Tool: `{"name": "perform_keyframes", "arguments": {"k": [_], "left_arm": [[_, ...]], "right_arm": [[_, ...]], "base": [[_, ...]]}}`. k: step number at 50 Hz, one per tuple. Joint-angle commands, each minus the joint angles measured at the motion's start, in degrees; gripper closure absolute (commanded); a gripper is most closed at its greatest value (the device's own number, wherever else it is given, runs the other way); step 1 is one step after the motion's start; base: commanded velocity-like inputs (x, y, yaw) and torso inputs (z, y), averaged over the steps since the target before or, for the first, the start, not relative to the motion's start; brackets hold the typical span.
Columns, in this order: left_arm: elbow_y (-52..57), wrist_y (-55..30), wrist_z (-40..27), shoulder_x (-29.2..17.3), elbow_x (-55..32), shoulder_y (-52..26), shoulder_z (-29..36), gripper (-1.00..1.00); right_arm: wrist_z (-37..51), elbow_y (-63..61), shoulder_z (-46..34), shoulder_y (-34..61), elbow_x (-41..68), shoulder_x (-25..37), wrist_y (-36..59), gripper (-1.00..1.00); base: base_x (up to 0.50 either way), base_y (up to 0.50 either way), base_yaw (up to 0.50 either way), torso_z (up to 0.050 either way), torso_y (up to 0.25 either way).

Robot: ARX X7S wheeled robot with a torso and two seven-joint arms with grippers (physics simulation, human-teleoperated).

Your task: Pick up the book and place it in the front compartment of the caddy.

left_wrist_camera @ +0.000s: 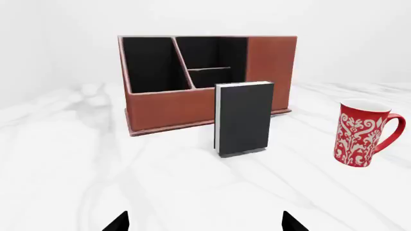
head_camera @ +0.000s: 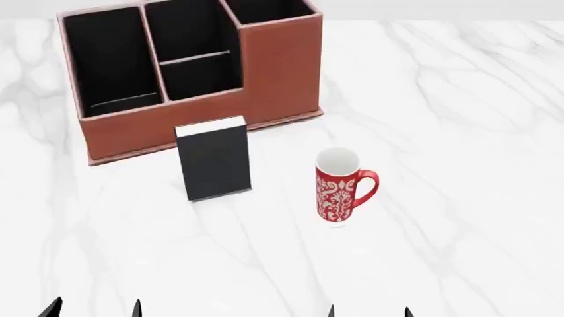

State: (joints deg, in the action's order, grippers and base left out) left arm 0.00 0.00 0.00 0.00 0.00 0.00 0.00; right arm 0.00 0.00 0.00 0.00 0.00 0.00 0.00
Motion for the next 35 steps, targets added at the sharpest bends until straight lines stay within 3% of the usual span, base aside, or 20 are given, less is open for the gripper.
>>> {"name": "perform_keyframes", "arguments": {"k": [1,2,3,24,30,35], "left_arm": [[-0.3,0.2,-1.1,-0.9,-0.8,-0.1,1.0,-1.00],[-6.7,1.8,3.1,-2.1,-11.1,-1.6,3.0,-1.00],[-0.3,0.3,-3.4,-3.0,-3.0,-0.2,3.4,-1.00],[2.4,-3.3,-4.8,-4.9,-5.6,-0.2,5.3,-1.00],[15.8,-14.0,-5.5,-7.4,-5.8,-3.2,5.2,-1.00],[30.5,-25.3,-6.0,-10.1,-9.9,-11.9,1.1,-1.00]], "right_arm": [[0.3,-0.3,-1.1,-0.1,2.2,0.8,0.6,-1.00],[10.6,6.9,-1.2,2.7,-2.1,2.1,-4.2,-1.00],[3.7,0.4,-3.8,0.2,3.1,3.1,-0.4,-1.00],[6.6,-2.5,-4.5,1.2,4.9,5.1,5.2,-1.00],[6.8,-16.0,-1.5,6.8,8.9,8.6,17.9,-1.00],[6.5,-31.2,4.2,17.2,16.7,13.5,34.6,-1.00]], "base": [[0.00,0.00,0.00,0.000,0.000],[0.00,0.00,0.00,0.000,0.000],[0.00,0.00,0.00,0.000,0.000],[0.00,0.00,0.00,0.000,0.000],[0.00,0.00,0.00,0.000,0.000],[0.00,0.00,0.00,0.000,0.000]]}}
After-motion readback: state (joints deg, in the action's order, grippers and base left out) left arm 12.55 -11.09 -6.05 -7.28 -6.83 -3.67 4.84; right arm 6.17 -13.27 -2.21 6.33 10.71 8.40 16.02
